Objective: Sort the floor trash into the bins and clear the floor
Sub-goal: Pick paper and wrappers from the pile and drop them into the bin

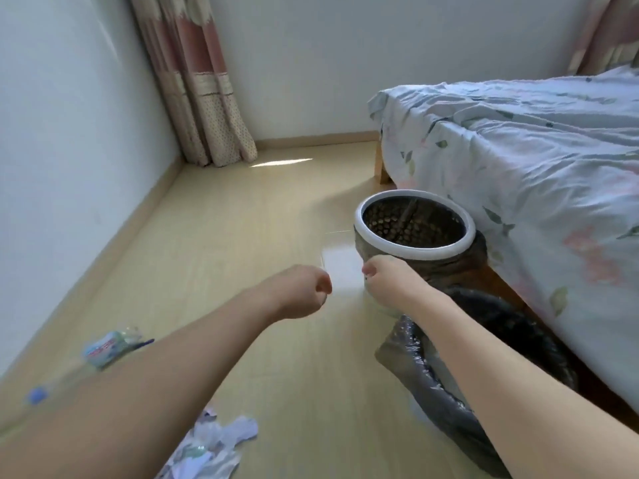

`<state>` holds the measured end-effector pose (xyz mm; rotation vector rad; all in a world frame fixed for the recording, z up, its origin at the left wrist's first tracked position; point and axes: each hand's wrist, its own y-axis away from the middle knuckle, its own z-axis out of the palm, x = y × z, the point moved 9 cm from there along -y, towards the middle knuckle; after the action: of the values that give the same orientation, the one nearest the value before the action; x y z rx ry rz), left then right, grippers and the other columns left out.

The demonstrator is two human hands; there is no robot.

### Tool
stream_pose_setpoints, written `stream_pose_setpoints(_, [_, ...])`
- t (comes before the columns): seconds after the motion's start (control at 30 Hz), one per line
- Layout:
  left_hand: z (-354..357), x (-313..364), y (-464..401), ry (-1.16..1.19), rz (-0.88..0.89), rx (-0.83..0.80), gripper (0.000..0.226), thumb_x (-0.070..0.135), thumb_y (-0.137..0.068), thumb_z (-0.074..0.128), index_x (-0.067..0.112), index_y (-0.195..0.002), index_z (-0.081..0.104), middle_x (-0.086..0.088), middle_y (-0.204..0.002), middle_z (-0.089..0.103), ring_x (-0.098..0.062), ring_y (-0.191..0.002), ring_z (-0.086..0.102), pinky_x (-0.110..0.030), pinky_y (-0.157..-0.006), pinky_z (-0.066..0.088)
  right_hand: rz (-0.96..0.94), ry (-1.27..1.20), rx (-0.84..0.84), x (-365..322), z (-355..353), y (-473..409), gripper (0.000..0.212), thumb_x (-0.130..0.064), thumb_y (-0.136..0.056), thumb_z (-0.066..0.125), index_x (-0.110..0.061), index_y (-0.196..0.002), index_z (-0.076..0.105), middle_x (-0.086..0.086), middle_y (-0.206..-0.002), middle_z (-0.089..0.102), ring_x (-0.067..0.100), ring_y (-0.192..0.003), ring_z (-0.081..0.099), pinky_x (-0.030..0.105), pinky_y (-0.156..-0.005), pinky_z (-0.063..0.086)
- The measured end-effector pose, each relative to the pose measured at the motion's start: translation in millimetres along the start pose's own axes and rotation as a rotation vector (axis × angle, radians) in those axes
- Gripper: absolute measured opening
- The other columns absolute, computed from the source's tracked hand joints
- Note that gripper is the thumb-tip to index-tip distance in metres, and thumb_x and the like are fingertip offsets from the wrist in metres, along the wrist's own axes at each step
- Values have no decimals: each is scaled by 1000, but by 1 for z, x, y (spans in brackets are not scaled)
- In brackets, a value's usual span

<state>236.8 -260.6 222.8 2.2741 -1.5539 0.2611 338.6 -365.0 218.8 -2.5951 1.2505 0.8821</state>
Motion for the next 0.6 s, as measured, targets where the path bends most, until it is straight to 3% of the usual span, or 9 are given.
stream_pose_setpoints(0.17, [-35, -178, 81, 27, -259, 60, 31, 16, -95, 46, 16, -120, 65, -2, -127, 62, -19, -114, 57, -27, -94, 44, -207, 59, -203, -152, 124, -6, 45, -12, -87, 42, -22, -130, 54, -1, -133, 53, 19, -113, 55, 32, -95, 48])
stream_pose_setpoints(0.3, [-22, -293, 131, 131, -440, 87, 29, 15, -94, 48, 16, -116, 66, -2, -124, 63, -19, -111, 57, -26, -90, 44, -273, 91, -318, -213, 213, -5, 44, -13, -88, 42, -21, -130, 54, 0, -134, 52, 19, -115, 54, 31, -95, 47])
stream_pose_setpoints(0.5, [46, -415, 172, 308, -608, 71, 25, 15, -93, 50, 20, -111, 66, 5, -111, 61, -12, -96, 53, -14, -63, 35, -224, 171, -508, -225, 336, -11, 44, -11, -88, 46, -19, -130, 53, 1, -131, 55, 19, -111, 56, 27, -86, 46])
stream_pose_setpoints(0.6, [82, -441, 168, 402, -582, 1, 24, 19, -84, 60, 29, -104, 67, 6, -113, 64, -10, -96, 58, -17, -73, 44, -144, 224, -622, -198, 378, -10, 46, -19, -84, 56, -20, -130, 52, -1, -123, 58, 16, -95, 59, 27, -80, 49])
